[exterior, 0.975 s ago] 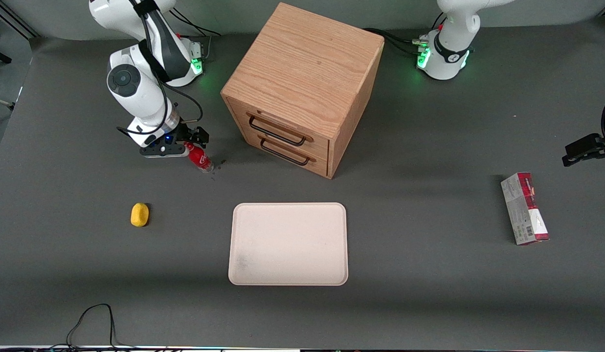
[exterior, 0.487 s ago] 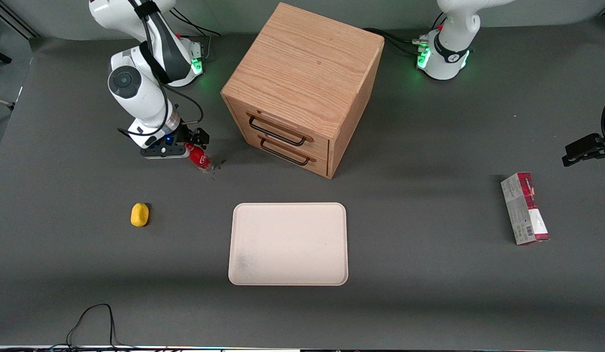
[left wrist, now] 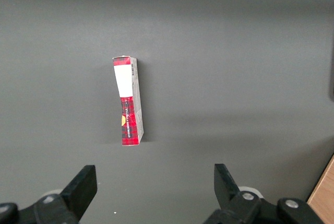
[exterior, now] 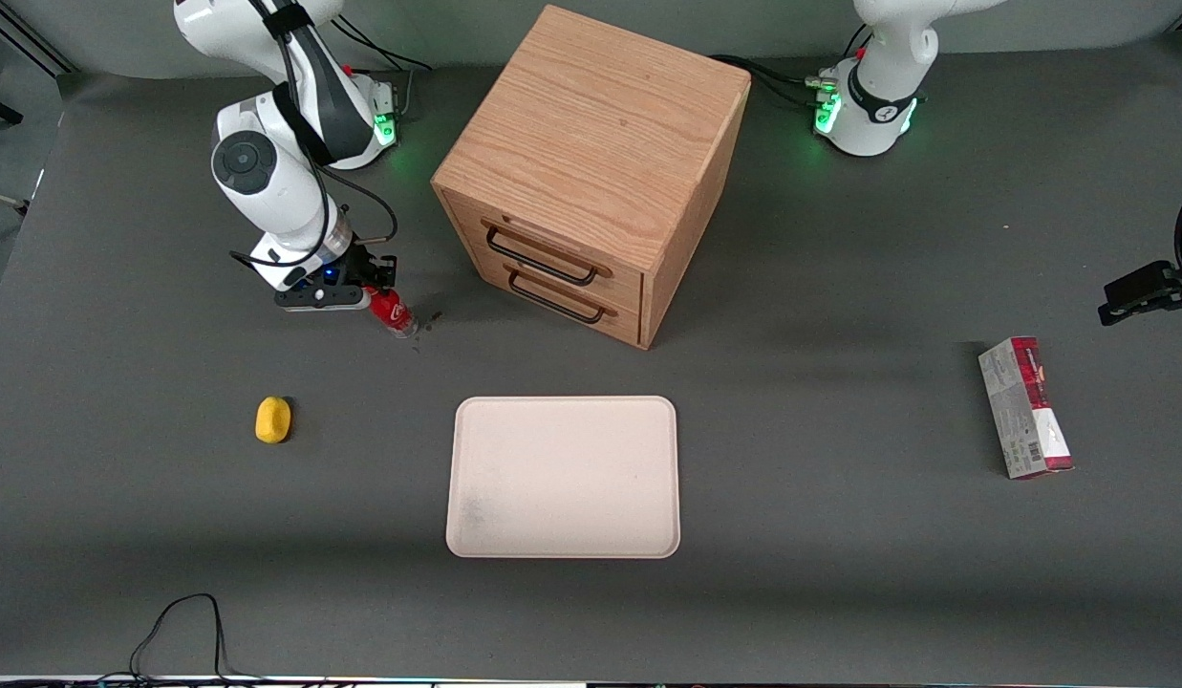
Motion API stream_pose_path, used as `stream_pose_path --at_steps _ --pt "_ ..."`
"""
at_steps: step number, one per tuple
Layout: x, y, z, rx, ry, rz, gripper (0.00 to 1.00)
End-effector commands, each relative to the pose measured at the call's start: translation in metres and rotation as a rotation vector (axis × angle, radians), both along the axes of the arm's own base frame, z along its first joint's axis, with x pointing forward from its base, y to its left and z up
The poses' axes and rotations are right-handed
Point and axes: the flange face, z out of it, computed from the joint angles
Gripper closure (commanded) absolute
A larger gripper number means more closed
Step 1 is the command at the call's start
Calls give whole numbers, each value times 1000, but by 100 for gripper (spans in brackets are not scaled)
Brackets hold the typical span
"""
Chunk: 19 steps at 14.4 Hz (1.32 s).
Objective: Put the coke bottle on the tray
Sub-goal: 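Close the right gripper around the bottle, then lift the bottle and carry it toward the white tray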
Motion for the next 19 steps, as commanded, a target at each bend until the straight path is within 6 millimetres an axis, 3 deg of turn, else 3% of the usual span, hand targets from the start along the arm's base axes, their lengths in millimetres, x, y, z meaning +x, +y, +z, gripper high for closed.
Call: stream_pose_path --at_steps 1,4,6,11,15,17,19 --pt "2 2 -3 -4 -10 -3 83" --pt "6 3 6 0 -20 4 85" --pt "18 7 32 -7 -2 3 86" --pt "60 13 164 -35 70 -13 86" --pt "61 11 260 -37 75 -20 88" --pt "60 10 293 -33 62 -20 89" --pt "69 14 305 -30 51 -19 89"
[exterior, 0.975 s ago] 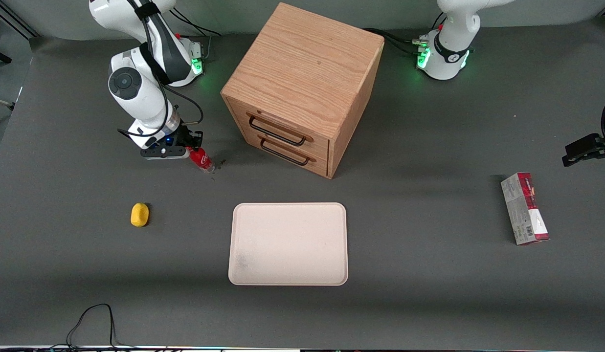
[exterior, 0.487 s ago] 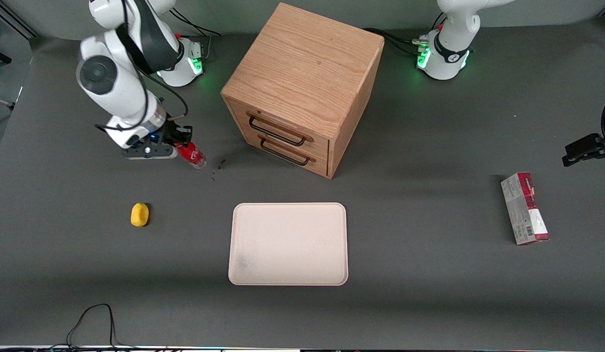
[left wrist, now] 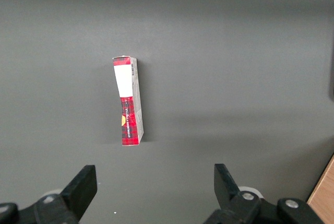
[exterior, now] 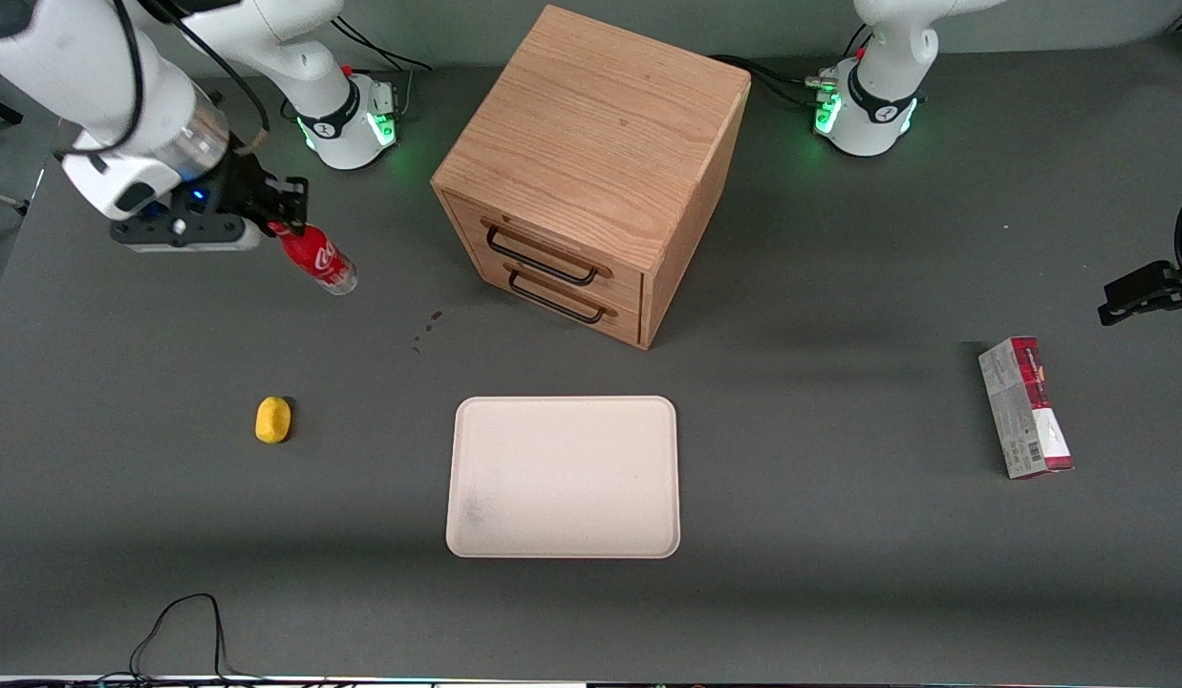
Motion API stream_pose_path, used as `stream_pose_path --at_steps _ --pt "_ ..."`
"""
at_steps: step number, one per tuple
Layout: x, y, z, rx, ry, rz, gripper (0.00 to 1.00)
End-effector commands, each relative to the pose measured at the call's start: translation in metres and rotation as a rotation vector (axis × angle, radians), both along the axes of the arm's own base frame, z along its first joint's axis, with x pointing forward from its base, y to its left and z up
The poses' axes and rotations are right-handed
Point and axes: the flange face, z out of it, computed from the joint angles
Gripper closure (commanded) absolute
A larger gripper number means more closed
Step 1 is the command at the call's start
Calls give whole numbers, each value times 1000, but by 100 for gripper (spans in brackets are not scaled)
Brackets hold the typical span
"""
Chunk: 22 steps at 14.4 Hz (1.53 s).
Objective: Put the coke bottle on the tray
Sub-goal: 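Lift the bottle and carry it toward the white tray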
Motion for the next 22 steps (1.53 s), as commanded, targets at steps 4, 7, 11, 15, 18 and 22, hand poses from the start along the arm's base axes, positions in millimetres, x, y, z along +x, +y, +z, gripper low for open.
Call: stream_pose_path --at_steps 4,7,11,15,18,22 --pt "77 34 33 -22 -8 -1 89" --pt "126 61 22 -31 -21 8 90" --pt "167 85 -22 -11 -81 23 90" --pt "175 120 -36 48 -139 69 92" --pt "182 133 -47 76 -169 83 92" --pt "203 141 -97 71 -162 87 92"
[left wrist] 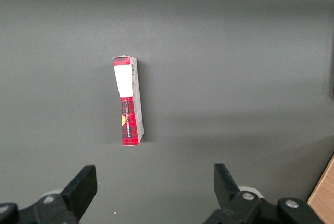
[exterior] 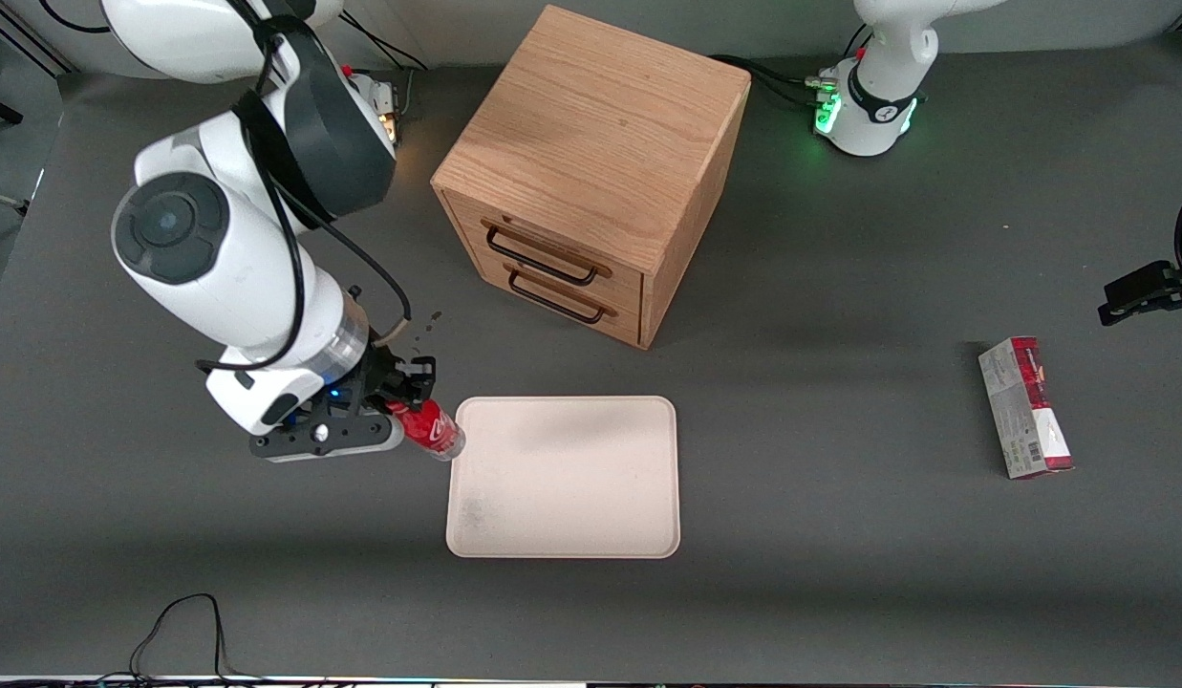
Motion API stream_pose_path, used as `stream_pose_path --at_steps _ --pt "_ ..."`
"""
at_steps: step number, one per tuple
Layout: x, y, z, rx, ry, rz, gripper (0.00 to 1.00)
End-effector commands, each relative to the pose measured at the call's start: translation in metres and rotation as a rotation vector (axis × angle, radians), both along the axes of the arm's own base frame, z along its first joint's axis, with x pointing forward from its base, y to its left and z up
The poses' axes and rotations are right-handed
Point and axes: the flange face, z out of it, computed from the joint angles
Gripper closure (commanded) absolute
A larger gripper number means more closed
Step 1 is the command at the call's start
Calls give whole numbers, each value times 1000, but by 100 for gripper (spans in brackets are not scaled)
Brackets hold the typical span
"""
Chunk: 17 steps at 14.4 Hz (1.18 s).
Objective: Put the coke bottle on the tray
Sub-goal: 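Lift the bottle and carry it toward the white tray, then lower the bottle onto the tray's edge and open the right gripper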
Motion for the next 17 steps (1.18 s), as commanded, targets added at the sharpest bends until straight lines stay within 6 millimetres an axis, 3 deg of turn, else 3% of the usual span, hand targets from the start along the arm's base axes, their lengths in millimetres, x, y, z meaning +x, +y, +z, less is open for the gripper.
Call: stream_pose_path --at_steps 1,5,9,11,17 --pt "20 6 -36 2 -10 -5 92" --pt "43 6 -101 -10 -4 -15 92" --pt "56 9 -152 -11 -13 -17 92" --pt "60 7 -169 -18 -12 -22 92" --pt "63 8 -191 -29 -12 -20 89"
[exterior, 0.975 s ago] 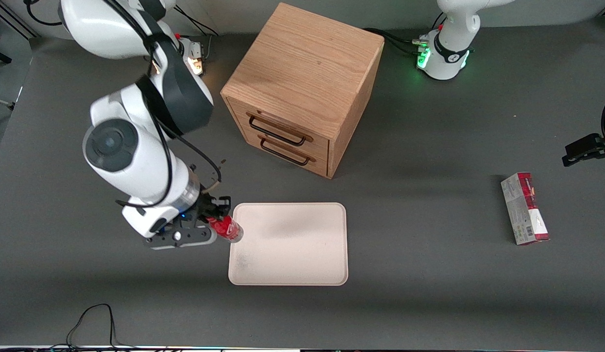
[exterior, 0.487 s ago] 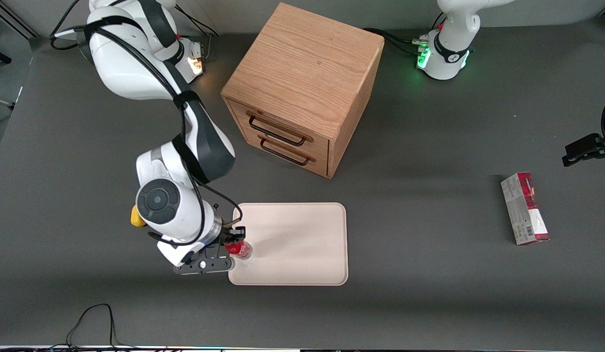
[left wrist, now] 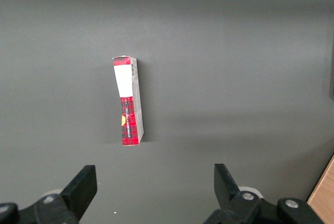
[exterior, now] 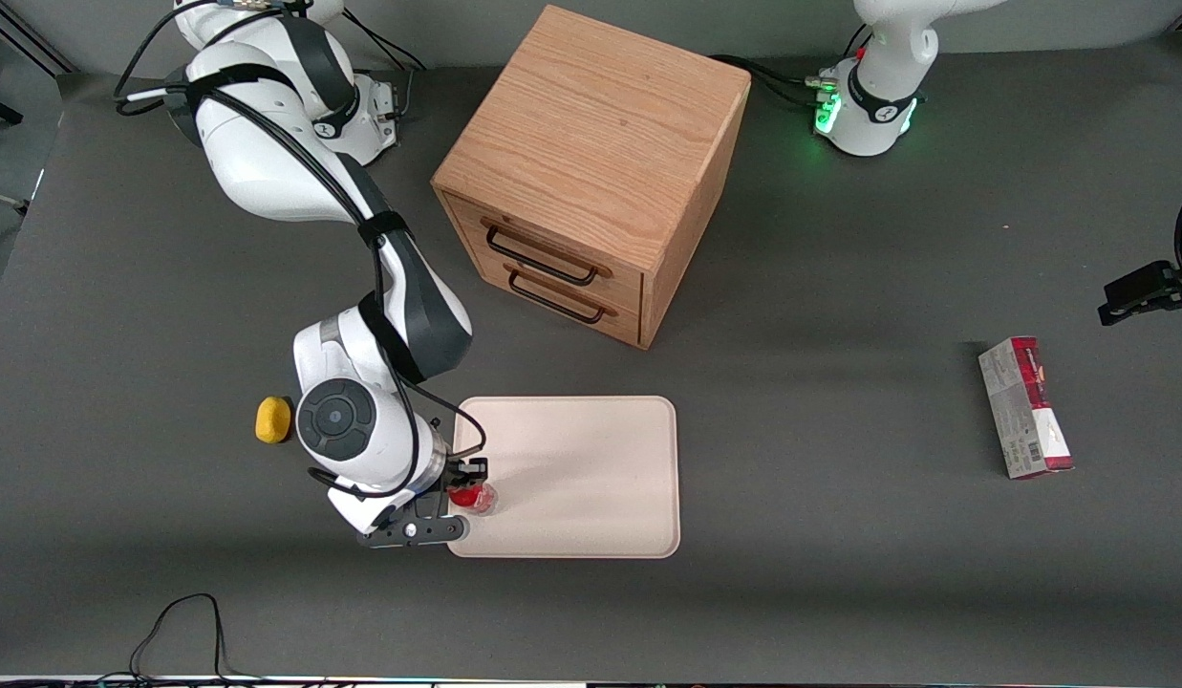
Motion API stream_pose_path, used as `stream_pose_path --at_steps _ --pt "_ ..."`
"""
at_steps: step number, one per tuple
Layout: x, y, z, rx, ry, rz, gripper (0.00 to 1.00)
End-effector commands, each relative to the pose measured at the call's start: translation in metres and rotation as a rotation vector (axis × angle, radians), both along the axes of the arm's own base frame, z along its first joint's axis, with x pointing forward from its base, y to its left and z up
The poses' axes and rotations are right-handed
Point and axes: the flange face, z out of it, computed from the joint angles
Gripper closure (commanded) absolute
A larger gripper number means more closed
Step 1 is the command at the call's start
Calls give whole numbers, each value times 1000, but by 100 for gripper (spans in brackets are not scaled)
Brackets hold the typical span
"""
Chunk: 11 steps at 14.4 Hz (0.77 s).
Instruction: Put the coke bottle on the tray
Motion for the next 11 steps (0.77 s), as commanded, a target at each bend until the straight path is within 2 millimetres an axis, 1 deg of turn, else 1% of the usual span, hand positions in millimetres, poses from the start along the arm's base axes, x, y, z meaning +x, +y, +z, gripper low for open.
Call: stream_pose_path --at_steps 1,2,3,4,5,7,9,11 --pt "4 1 0 -9 -23 4 88" --pt "4 1 -1 -8 -24 -2 77" --pt "4 1 -1 -7 -22 -7 45" --pt "3 0 -4 -9 -20 -11 16" --pt "3 -1 -8 -14 -12 -12 0" --pt "2 -1 -4 -12 -16 -15 0" --pt "2 -4 8 -13 -22 -21 0" --pt "-5 -6 35 -21 -7 -24 0"
